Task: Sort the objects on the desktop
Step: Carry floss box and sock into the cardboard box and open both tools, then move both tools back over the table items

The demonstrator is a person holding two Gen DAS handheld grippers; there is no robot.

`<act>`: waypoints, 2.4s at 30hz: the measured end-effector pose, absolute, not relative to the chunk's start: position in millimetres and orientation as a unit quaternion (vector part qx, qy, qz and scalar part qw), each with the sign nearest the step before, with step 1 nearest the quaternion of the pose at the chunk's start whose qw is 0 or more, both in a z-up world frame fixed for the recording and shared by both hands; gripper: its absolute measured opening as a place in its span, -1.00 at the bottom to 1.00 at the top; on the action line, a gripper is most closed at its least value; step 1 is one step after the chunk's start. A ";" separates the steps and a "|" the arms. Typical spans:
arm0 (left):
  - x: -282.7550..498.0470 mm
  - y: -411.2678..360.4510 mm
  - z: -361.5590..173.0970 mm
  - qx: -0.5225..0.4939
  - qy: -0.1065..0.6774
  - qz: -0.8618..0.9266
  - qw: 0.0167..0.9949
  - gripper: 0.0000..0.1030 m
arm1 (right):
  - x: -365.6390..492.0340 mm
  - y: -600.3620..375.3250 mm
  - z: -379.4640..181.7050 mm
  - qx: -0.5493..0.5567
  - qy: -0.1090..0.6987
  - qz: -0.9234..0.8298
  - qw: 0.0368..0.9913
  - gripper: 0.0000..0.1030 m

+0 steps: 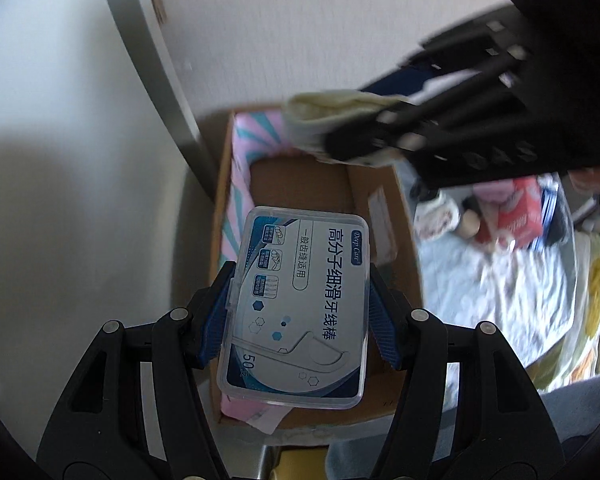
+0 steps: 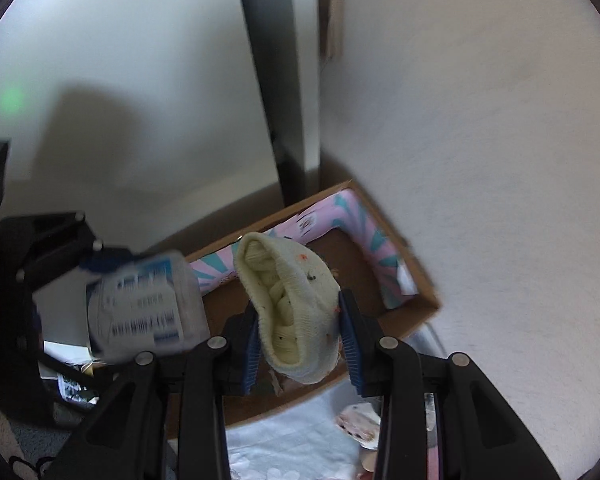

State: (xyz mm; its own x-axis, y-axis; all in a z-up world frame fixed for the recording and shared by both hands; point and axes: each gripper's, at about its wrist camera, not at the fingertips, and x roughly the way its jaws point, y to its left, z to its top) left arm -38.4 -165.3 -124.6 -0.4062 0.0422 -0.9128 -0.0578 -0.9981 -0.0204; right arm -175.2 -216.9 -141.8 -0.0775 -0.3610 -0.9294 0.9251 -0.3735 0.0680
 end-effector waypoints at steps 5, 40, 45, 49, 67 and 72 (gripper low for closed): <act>-34.6 -163.7 -148.1 -0.560 0.013 0.827 0.044 0.12 | -165.9 -227.0 -169.3 0.502 0.311 -0.655 0.471 -0.36; -32.8 -171.4 -146.0 -0.509 -0.018 0.860 0.022 1.00 | -183.2 -189.4 -133.5 0.493 0.281 -0.725 0.391 0.99; -29.5 -169.8 -139.9 -0.511 -0.032 0.859 0.019 1.00 | -176.4 -182.8 -117.8 0.468 0.299 -0.751 0.357 0.99; -26.6 -158.6 -129.1 -0.506 0.003 0.862 0.022 1.00 | -169.0 -167.8 -106.6 0.457 0.295 -0.765 0.343 0.99; -36.2 -73.2 -32.8 -0.368 0.048 0.924 0.087 1.00 | -129.1 24.7 -30.3 0.448 0.184 -0.842 0.237 0.99; -39.3 -31.4 -32.4 -0.358 0.045 0.923 0.133 1.00 | -104.9 78.8 -19.6 0.427 0.163 -0.870 0.185 0.99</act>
